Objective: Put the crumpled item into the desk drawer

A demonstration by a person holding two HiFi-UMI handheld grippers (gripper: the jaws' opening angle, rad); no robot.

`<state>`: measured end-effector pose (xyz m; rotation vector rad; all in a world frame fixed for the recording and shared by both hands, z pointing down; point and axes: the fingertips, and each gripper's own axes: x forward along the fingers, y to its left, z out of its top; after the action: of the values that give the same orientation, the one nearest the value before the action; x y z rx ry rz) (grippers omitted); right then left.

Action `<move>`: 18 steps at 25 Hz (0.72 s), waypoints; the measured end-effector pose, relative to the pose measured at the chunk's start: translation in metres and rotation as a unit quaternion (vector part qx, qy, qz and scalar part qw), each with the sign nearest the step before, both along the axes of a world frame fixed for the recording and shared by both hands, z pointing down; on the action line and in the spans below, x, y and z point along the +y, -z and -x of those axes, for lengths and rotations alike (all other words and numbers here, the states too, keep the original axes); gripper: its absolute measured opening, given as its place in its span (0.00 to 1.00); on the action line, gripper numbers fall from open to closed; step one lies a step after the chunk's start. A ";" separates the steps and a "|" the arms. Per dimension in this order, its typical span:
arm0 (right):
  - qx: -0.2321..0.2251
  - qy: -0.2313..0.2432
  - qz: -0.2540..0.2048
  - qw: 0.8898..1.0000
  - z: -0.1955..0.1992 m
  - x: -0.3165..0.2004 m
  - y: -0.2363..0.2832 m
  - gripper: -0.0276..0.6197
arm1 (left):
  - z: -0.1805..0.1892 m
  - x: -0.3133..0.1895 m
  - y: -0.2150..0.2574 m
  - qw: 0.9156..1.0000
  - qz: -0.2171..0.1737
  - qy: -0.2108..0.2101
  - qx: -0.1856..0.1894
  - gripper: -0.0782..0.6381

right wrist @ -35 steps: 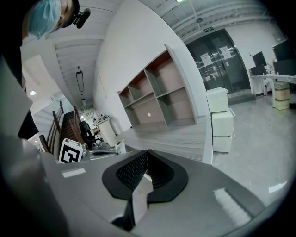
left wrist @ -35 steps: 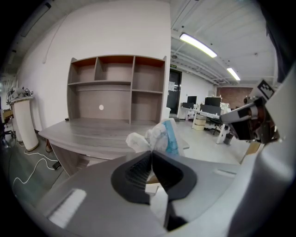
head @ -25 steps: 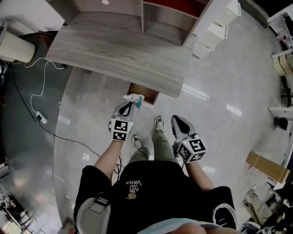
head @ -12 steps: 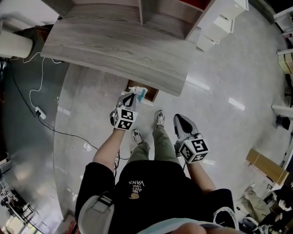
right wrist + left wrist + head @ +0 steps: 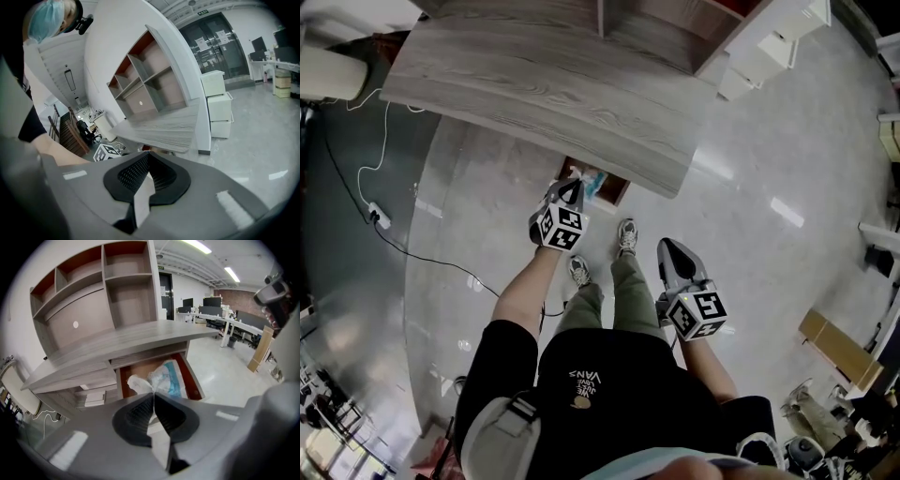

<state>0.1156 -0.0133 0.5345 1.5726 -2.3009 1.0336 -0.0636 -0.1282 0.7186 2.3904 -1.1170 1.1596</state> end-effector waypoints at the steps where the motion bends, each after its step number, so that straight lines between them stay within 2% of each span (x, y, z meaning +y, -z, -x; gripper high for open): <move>1: 0.000 -0.001 0.002 1.000 -0.001 0.000 -0.002 0.05 | -0.001 -0.001 -0.003 1.000 0.003 -0.001 -0.002 0.19; 10: -0.005 0.002 0.020 1.000 -0.004 0.002 -0.015 0.05 | -0.008 -0.013 -0.028 0.999 0.032 0.007 -0.018 0.19; 18: -0.005 0.004 0.031 1.000 -0.010 0.002 -0.023 0.05 | -0.010 -0.019 -0.049 0.997 0.061 0.005 -0.054 0.19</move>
<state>0.1259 -0.0110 0.5579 1.5384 -2.2573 1.1021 -0.0540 -0.1473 0.7673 2.2530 -1.0561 1.3286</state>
